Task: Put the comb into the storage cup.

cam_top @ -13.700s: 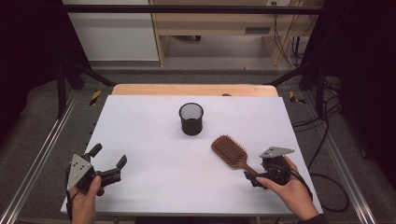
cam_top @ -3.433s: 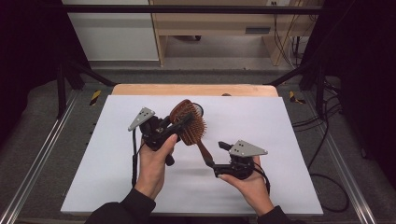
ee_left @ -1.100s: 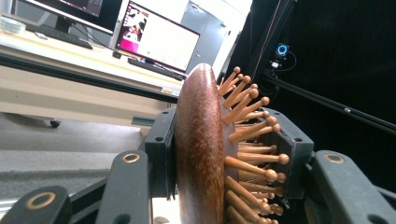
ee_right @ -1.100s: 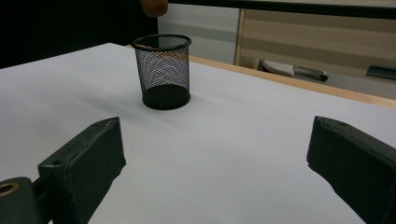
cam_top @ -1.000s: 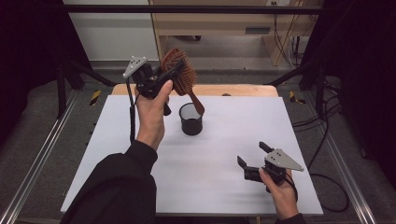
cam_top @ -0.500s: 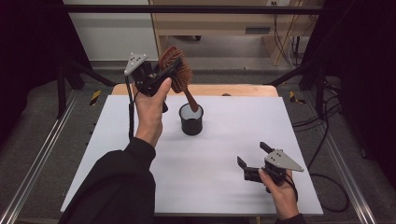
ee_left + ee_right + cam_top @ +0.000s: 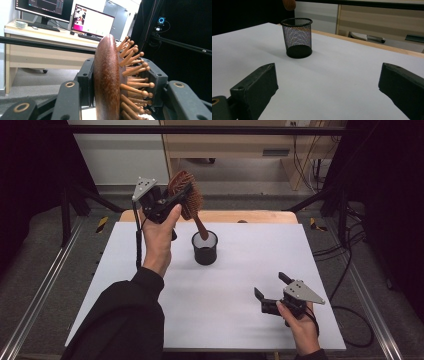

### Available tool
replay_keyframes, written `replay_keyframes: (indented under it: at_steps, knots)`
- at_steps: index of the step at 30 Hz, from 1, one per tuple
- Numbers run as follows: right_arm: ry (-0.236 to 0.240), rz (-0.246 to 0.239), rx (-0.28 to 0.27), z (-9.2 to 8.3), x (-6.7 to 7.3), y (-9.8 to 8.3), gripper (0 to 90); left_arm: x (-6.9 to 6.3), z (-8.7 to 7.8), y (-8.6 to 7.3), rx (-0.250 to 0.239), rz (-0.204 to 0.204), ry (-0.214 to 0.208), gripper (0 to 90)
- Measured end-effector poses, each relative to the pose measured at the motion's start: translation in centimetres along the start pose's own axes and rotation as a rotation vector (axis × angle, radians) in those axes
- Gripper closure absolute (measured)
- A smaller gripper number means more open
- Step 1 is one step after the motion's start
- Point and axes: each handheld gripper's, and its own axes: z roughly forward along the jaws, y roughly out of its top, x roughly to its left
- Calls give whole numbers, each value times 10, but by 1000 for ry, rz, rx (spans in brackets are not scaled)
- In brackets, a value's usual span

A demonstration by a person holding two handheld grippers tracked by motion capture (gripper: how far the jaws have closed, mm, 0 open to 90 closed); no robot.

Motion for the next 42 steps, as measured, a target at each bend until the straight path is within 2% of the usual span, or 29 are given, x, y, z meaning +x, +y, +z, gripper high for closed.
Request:
replay_keyframes:
  at_steps: [23,32,42]
  knots:
    - [13,15,-4,0,1,0,29,3,8,-11,22,7,-2,506]
    - [19,28,-12,0,2,0,30,10,10,-19,31,2,13,506]
    - [23,28,-10,0,2,0,31,18,22,-31,57,2,17,505]
